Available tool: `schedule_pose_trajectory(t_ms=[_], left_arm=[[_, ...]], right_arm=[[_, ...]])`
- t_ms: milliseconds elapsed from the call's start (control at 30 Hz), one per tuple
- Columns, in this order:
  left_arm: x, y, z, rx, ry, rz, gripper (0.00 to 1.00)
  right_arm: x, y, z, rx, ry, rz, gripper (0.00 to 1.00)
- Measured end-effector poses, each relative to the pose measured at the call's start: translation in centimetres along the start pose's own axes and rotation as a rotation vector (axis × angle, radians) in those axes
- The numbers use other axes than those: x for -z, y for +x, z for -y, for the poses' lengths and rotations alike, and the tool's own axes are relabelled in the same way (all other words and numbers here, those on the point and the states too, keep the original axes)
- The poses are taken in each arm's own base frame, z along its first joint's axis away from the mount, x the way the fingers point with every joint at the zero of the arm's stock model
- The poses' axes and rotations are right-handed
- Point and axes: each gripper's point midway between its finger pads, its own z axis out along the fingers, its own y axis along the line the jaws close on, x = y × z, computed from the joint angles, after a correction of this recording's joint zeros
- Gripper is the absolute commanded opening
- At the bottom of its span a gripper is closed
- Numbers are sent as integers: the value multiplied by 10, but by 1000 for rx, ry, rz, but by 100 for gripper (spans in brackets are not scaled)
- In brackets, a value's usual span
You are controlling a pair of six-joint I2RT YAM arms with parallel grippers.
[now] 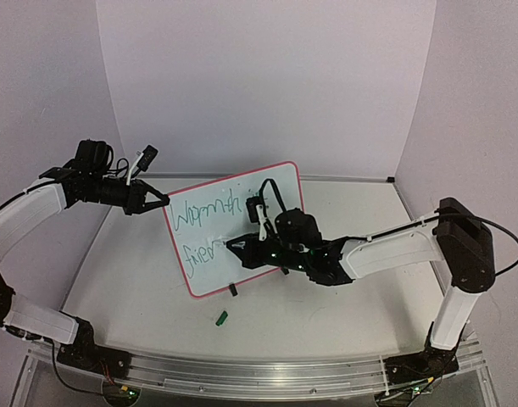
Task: Write a sentence on the whiteboard
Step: Write on the whiteboard with the whiteboard marker without the cap.
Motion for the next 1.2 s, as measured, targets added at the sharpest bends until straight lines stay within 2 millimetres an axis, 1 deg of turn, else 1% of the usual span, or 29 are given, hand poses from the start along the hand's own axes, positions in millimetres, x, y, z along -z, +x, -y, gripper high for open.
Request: schedule_pose_trajectory(t_ms=[267, 567, 900, 1100, 1200], left_arm=[[0, 0, 0, 0, 0, 1, 0], [0, 0, 0, 0, 0, 1, 0], [-1, -1, -2, 2, 0, -1, 0], [-1, -1, -2, 2, 0, -1, 0], [-1, -1, -2, 2, 0, -1, 0]], right_arm=[[0, -8, -1, -9, -13, 26, 0], [1, -7, 0, -34, -22, 24, 0], [0, 10, 6, -68, -28, -17, 0], [-1, 15, 7, -77, -36, -35, 0], [0, 21, 10, -81, -28, -45, 0]])
